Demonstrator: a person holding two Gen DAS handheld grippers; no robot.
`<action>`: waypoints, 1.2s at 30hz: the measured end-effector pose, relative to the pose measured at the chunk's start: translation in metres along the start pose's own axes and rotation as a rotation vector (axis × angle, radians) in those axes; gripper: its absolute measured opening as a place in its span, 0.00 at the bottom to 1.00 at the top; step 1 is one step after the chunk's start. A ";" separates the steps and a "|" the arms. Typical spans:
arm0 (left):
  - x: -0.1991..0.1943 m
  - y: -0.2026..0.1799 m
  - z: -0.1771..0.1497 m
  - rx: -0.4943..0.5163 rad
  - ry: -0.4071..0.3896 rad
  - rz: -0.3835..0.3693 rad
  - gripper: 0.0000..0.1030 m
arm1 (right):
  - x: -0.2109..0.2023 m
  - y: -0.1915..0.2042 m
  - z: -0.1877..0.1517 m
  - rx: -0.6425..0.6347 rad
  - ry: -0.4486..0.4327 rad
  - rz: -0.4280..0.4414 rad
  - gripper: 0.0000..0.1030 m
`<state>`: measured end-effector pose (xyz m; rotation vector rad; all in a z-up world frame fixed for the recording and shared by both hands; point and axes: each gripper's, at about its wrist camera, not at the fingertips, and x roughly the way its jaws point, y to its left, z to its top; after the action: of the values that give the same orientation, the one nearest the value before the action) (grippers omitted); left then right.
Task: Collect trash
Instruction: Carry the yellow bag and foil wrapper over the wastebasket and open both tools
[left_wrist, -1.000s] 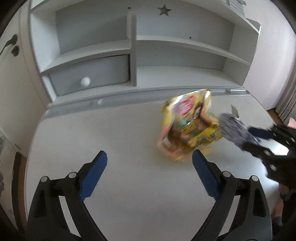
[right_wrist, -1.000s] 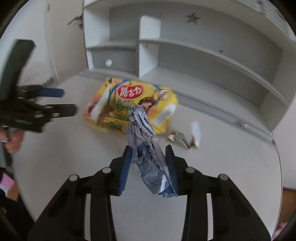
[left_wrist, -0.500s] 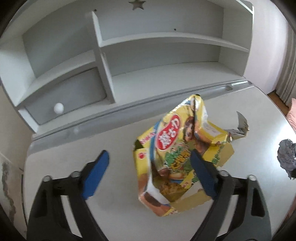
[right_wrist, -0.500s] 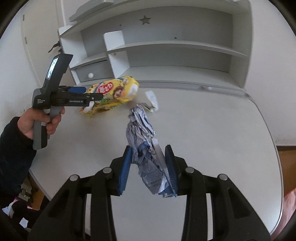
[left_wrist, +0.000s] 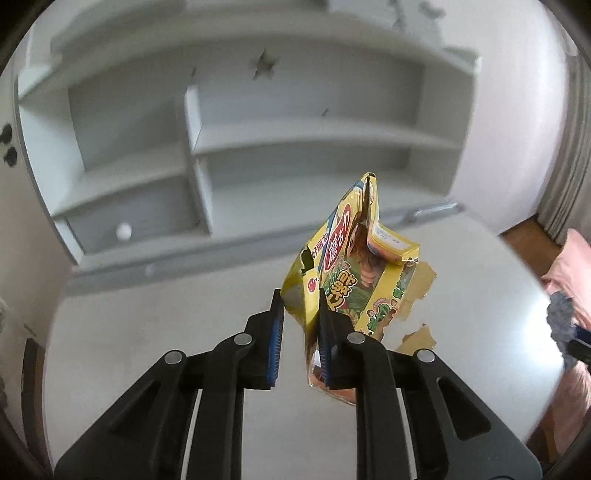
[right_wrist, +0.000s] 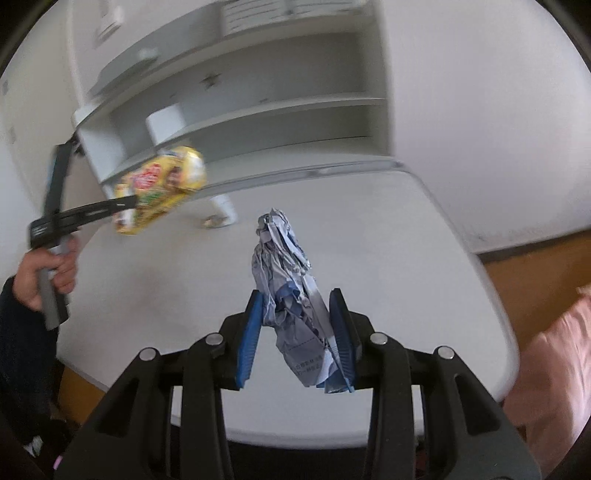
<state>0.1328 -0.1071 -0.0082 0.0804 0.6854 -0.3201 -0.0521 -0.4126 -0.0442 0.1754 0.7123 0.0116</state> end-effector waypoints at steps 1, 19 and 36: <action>-0.010 -0.014 0.000 0.014 -0.016 -0.031 0.15 | -0.009 -0.013 -0.005 0.035 -0.008 -0.026 0.36; -0.032 -0.384 -0.129 0.483 0.188 -0.625 0.15 | -0.106 -0.246 -0.171 0.654 0.102 -0.486 0.36; 0.056 -0.482 -0.210 0.583 0.379 -0.529 0.16 | -0.066 -0.301 -0.233 0.780 0.251 -0.454 0.38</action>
<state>-0.1068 -0.5416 -0.1909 0.5301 0.9685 -1.0275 -0.2687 -0.6774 -0.2237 0.7632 0.9679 -0.6962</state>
